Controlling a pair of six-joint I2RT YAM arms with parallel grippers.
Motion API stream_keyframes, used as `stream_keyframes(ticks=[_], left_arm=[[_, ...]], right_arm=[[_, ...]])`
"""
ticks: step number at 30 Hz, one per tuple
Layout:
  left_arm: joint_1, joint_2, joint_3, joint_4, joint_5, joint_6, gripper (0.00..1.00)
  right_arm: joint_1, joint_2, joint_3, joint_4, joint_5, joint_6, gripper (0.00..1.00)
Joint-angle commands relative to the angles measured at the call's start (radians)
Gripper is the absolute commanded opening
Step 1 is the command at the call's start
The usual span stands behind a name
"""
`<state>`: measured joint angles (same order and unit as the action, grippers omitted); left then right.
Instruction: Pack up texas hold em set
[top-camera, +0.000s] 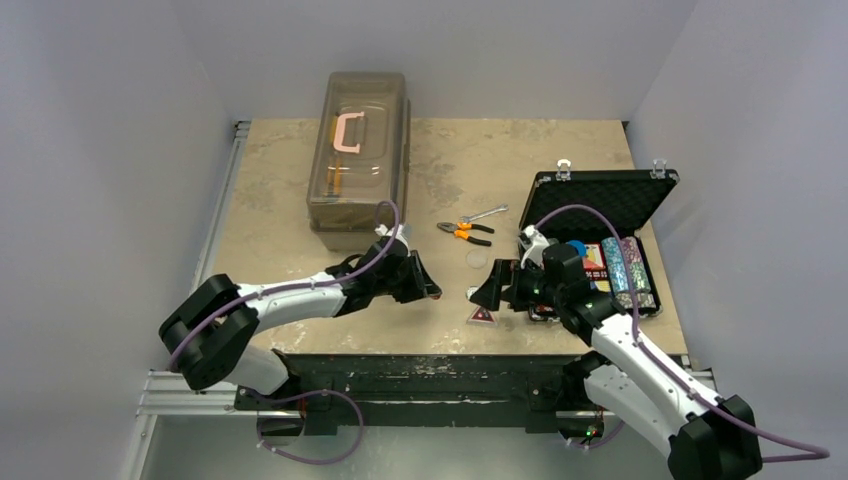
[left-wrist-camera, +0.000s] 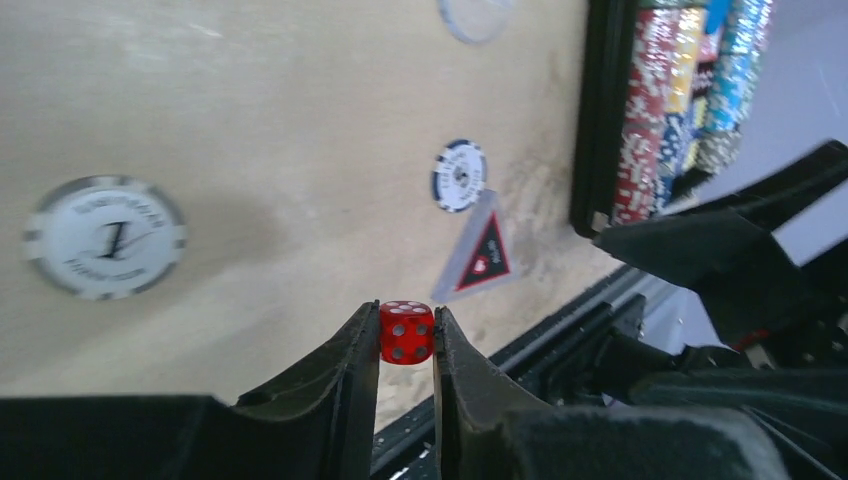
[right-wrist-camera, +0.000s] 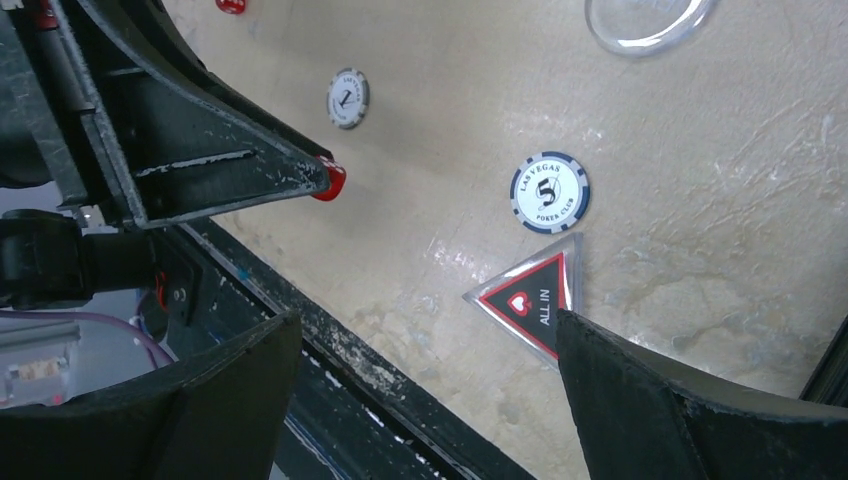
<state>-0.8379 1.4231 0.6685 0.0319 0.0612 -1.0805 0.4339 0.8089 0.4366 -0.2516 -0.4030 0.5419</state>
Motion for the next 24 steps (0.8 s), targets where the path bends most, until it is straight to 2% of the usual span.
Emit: stream_keyframes(ticks=[1, 5, 9, 18, 21, 24], left_arm=[[-0.026, 0.042, -0.004, 0.266, 0.147, 0.028, 0.00], [-0.033, 0.072, -0.046, 0.440, 0.237, 0.047, 0.00], [-0.033, 0.079, -0.080, 0.524, 0.308, 0.044, 0.00], [-0.032, 0.138, -0.061, 0.695, 0.556, 0.020, 0.00], [-0.019, 0.117, -0.060, 0.637, 0.553, -0.009, 0.00], [0.005, 0.079, -0.075, 0.548, 0.516, -0.088, 0.00]], right_arm=[[-0.005, -0.040, -0.025, 0.019, 0.005, 0.033, 0.96], [-0.021, -0.144, -0.098, 0.059, 0.009, 0.098, 0.96], [-0.031, -0.204, -0.153, 0.093, 0.003, 0.140, 0.94], [-0.044, -0.247, -0.210, 0.298, -0.178, 0.182, 0.93], [-0.044, -0.256, -0.185, 0.257, -0.234, 0.082, 0.92], [-0.043, -0.308, -0.204, 0.294, -0.285, 0.068, 0.95]])
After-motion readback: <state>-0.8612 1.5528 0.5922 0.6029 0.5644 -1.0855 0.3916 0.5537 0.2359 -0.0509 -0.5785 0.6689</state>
